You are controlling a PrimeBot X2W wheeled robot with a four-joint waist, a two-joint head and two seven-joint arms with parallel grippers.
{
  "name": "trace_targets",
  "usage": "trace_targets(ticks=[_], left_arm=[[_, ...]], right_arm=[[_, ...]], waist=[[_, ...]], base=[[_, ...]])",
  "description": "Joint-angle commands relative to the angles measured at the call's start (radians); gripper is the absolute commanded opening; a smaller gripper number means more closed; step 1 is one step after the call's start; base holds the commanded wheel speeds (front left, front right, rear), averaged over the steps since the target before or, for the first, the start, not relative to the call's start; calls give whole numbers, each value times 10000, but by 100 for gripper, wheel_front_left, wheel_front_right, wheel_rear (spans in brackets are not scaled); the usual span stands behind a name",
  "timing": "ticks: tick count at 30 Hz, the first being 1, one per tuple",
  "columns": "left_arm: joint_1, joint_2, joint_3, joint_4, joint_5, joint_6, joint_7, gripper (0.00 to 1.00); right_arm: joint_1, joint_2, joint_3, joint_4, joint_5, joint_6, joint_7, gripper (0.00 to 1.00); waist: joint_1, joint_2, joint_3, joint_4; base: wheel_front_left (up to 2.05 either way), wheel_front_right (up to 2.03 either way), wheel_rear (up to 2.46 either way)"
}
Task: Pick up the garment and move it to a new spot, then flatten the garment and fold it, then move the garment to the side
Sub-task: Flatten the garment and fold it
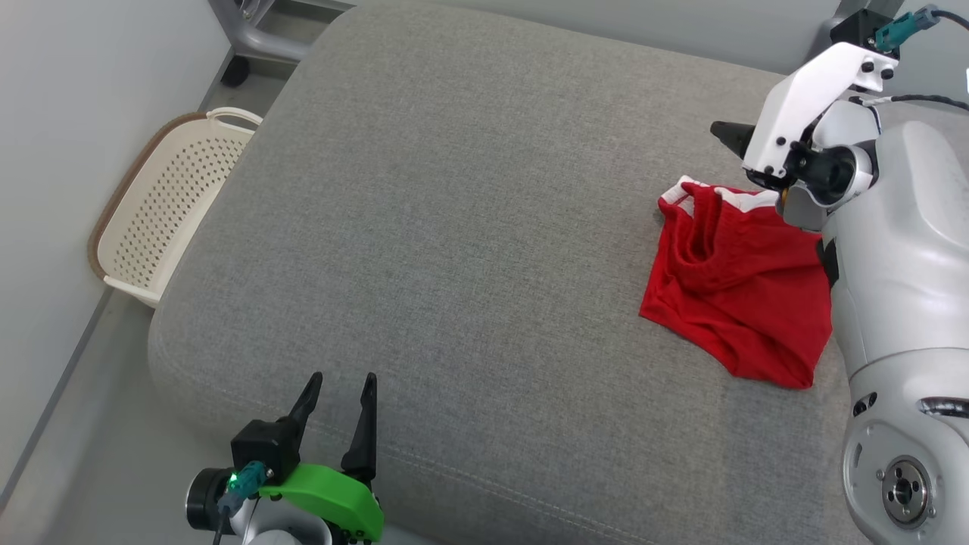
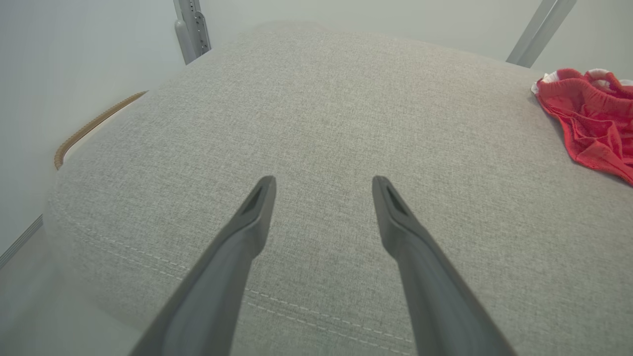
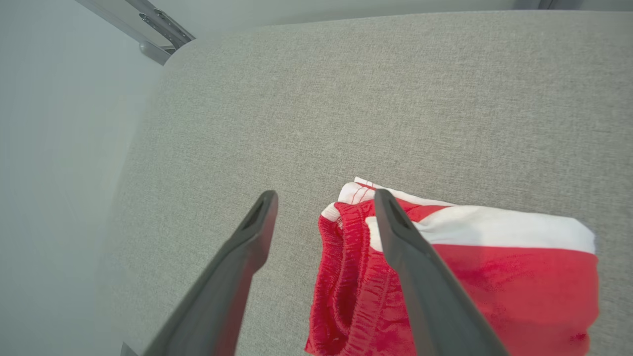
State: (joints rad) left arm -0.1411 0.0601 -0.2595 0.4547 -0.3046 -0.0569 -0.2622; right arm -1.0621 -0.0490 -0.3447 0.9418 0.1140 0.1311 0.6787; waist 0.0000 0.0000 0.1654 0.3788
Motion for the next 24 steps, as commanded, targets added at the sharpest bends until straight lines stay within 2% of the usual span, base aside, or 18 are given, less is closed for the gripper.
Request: trace_targets(ticks=[1,5,11,20,24], left_arm=[[38,81,39,-26,12,64,-30,100],[71,96,76,-50,-14,76,-30,100],[173,120,124,-63,-53,127,-30,100],[218,164,188,-126,-139,156,-30,100],[172,177,208,-150,-162,182,-30,100]], right_arm=[[285,-74,31,-58,-56,-9,-59,100],[842,-201,331,-557,-28,-9,-212,100],[2233,-459,1260,-1779,868,-8,501,100],[4728,-667,2647,-5161,2261,-6,1401,100],[5733,-616,3080,-6639,2402,-6,1566,100]], waist=[[0,0,-150,-155],[0,0,-304,-333],[0,0,-461,-585],[0,0,-466,-825],[0,0,-433,-893]], base=[[0,0,0],[0,0,0],[0,0,0],[0,0,0],[0,0,0]])
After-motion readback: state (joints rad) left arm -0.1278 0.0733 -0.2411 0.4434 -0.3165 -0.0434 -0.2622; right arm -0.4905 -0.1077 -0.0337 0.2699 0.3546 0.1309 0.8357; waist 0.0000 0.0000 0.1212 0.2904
